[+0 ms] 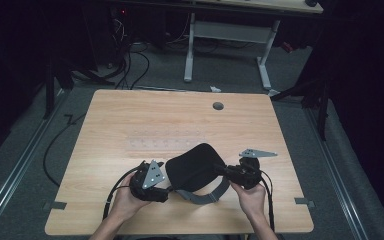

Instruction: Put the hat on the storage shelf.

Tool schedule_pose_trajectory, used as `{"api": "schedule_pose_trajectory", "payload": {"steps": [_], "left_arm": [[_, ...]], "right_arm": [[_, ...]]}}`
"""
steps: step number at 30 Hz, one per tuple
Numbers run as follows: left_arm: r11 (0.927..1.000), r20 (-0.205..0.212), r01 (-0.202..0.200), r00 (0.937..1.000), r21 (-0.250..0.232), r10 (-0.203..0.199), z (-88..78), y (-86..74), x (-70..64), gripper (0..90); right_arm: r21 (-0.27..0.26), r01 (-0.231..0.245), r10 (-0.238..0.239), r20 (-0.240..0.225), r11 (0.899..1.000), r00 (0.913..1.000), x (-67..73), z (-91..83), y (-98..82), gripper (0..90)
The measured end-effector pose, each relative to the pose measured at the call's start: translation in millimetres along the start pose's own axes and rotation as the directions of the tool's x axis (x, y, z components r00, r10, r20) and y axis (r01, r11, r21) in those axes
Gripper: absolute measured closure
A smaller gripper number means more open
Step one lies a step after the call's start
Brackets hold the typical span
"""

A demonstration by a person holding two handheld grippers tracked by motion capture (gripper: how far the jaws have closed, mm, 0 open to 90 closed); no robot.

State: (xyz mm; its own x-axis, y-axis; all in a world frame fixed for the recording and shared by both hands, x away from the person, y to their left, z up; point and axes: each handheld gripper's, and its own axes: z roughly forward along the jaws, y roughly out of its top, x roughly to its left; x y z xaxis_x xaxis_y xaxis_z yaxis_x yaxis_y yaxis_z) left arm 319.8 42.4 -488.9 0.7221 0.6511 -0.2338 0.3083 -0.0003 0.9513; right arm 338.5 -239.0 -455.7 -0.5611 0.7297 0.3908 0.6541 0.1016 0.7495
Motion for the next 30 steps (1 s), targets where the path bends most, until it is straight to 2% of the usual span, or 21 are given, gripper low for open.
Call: {"api": "schedule_pose_trajectory", "payload": {"steps": [11, 13, 15, 18, 26, 30], "left_arm": [[0.9996, -0.004, -0.028, 0.9996, 0.002, 0.028, -1.3, 1.4, -0.6, 25.3], [0.9995, -0.004, -0.032, 0.9995, 0.003, 0.032, -1.4, 1.2, -0.7, 26.9], [0.9995, 0.014, -0.032, 0.9994, -0.001, 0.032, -2.6, 0.8, -2.1, 33.1], [0.999, 0.018, -0.045, 0.9988, 0.005, 0.045, -1.8, -0.2, -4.3, 35.0], [0.9995, 0.025, -0.023, 0.9994, 0.022, 0.023, -2.9, 0.7, -3.3, 42.8], [0.999, 0.017, -0.039, 0.9991, 0.023, 0.039, -2.9, -0.2, -3.3, 45.6]], "right_arm": [[0.006, 0.026, -0.026, -0.012, 1.0, 0.9996, 8.4, 3.2, 4.6, 85.7], [0.005, 0.032, -0.032, -0.012, 0.999, 0.9994, 10.1, 2.8, 5.3, 85.7], [0.007, 0.034, -0.034, -0.015, 0.999, 0.9993, 10.6, 2.8, 5.7, 85.6], [0.009, 0.031, -0.031, -0.025, 0.999, 0.9992, 11.6, 4.0, 5.6, 85.6], [0.008, 0.033, -0.033, -0.04, 0.999, 0.9987, 13.7, 7.0, 6.1, 85.6], [0.009, 0.03, -0.029, -0.065, 1.0, 0.9975, 16.1, 11.8, 7.8, 85.6]]}}
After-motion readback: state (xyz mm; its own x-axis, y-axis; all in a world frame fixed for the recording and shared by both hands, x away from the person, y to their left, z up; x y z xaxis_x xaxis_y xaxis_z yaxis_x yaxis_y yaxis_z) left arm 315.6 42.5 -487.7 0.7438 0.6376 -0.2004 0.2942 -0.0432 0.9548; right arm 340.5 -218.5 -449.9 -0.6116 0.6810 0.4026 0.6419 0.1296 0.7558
